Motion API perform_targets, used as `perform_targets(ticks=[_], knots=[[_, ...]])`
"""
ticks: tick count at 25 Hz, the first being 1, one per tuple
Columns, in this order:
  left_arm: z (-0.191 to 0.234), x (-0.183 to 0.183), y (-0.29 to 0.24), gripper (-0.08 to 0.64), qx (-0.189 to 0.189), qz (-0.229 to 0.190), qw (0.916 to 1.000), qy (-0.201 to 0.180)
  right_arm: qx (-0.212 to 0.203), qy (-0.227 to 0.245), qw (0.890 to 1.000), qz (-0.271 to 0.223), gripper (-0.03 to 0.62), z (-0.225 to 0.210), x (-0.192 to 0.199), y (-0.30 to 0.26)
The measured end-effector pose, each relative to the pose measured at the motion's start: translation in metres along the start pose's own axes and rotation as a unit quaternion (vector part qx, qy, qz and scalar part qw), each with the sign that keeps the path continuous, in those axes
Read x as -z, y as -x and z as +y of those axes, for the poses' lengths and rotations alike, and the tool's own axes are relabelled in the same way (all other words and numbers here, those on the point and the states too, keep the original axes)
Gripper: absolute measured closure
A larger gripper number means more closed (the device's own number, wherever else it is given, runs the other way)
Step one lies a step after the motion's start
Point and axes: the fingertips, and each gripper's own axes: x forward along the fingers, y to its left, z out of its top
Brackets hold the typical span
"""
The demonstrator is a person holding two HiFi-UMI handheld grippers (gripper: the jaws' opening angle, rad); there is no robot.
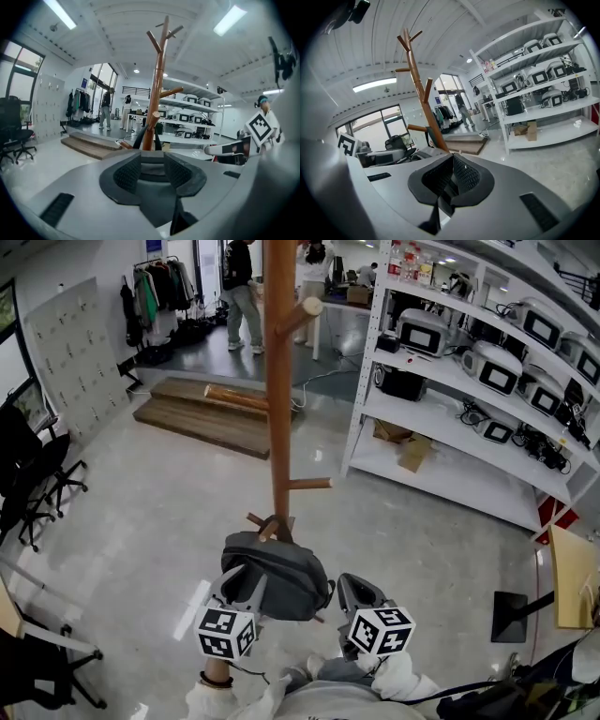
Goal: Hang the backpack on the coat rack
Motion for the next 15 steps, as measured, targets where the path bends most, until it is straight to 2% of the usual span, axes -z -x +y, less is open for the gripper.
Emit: perform_targets(ticks=[7,8,10,15], knots=[[-0.035,0.023,0.044,0.419,0.001,-0.036,0.9970,0.069,-0.034,0.015,0.999,0.023,0.580,0.029,0.025,0.003],[-0.036,0.021,0.052,0.435,-0.008,-0.047,0.9962,0.073,-0.041,0.018,0.999,0.025,0.580,0.034,0.028,0.003],[-0.032,0.016,0.065,0.526,-0.038,-0.064,0.9940,0.079,-0.055,0.025,0.998,0.025,0.580,0.044,0.029,0.003],[-0.037,0.013,0.073,0.557,-0.070,-0.067,0.9912,0.089,-0.089,0.051,0.995,0.007,0.580,0.062,0.017,0.007]])
